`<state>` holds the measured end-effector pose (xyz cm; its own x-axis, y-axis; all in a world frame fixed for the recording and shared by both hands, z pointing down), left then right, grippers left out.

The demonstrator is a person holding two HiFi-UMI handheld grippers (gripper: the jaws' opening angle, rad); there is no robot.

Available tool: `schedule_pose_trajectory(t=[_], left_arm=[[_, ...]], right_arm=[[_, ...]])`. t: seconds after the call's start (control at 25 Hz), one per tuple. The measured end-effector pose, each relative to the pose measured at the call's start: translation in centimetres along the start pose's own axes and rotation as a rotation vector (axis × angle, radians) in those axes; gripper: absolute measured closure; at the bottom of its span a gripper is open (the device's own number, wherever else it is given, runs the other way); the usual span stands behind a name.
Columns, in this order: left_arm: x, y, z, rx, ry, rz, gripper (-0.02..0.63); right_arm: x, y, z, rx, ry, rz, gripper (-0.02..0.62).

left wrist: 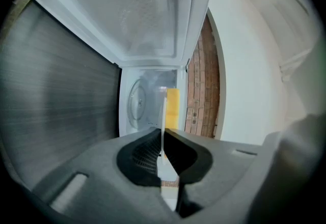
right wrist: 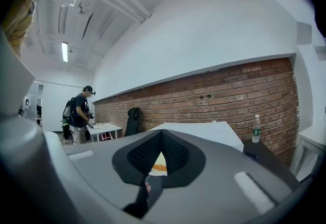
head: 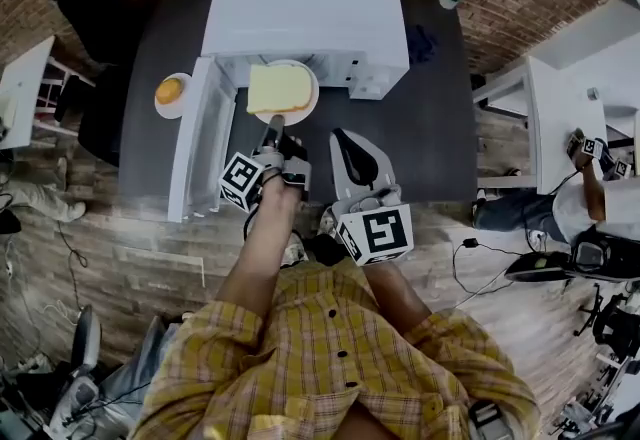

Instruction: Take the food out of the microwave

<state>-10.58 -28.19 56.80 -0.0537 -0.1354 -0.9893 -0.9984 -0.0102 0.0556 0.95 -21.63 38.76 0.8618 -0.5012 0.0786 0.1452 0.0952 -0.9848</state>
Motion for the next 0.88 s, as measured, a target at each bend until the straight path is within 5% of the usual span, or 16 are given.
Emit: schedule_pose_trajectory(t=[0.88], left_arm=[[8.6, 0.4, 6.6, -0.016, -0.085, 0.070, 0.595]], right_arm=[[-2.9, 3.5, 2.4, 0.067, 0.023, 0.027, 0.592]])
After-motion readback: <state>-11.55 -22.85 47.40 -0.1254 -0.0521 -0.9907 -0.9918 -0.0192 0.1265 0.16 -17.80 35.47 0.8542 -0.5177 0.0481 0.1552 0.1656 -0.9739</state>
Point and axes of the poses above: the fingertips, and each gripper's own axes: z backward along the fingers, x to its right, y out of its top, the point moved 1 cm from there along z, backward along the fingers, and after that the axes turned 13 degrees about x, right-handed, at the moved point
